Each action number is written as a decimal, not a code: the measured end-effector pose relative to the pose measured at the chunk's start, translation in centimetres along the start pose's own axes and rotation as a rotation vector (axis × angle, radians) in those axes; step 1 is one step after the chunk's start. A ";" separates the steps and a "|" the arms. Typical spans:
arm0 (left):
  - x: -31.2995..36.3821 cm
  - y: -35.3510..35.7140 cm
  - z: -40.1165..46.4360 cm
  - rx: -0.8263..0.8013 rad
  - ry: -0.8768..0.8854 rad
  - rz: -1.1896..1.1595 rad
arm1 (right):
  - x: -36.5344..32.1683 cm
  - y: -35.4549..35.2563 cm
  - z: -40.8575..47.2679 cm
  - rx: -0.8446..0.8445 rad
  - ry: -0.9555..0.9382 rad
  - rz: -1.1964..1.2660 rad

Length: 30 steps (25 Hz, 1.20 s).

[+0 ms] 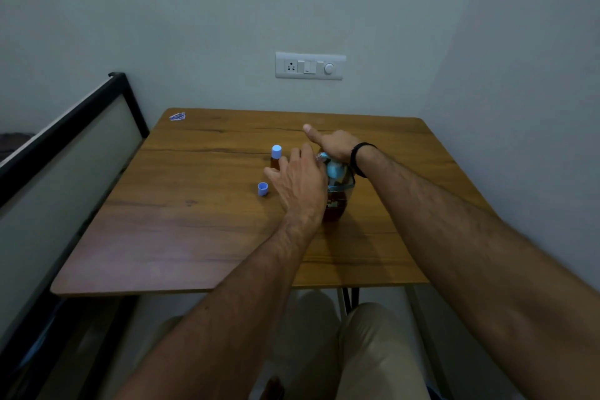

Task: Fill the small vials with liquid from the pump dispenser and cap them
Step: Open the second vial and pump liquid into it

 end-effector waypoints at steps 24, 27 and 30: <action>-0.2 0.2 0.0 -0.002 -0.009 -0.033 | 0.1 -0.1 -0.4 0.047 -0.035 0.050; -0.2 0.1 0.1 0.006 -0.004 -0.007 | 0.1 -0.3 0.3 0.090 -0.028 -0.031; -0.1 0.1 0.0 0.003 0.006 -0.039 | 0.4 0.3 -0.4 -0.038 0.044 0.077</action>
Point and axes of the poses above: each hand's wrist, its own z-axis towards the middle knuckle, its own y-axis out of the palm, x = y × z, the point moved 10 cm from there along z, towards the middle knuckle, and after that the axes turned 13 degrees about -y, right-handed, at the moved point
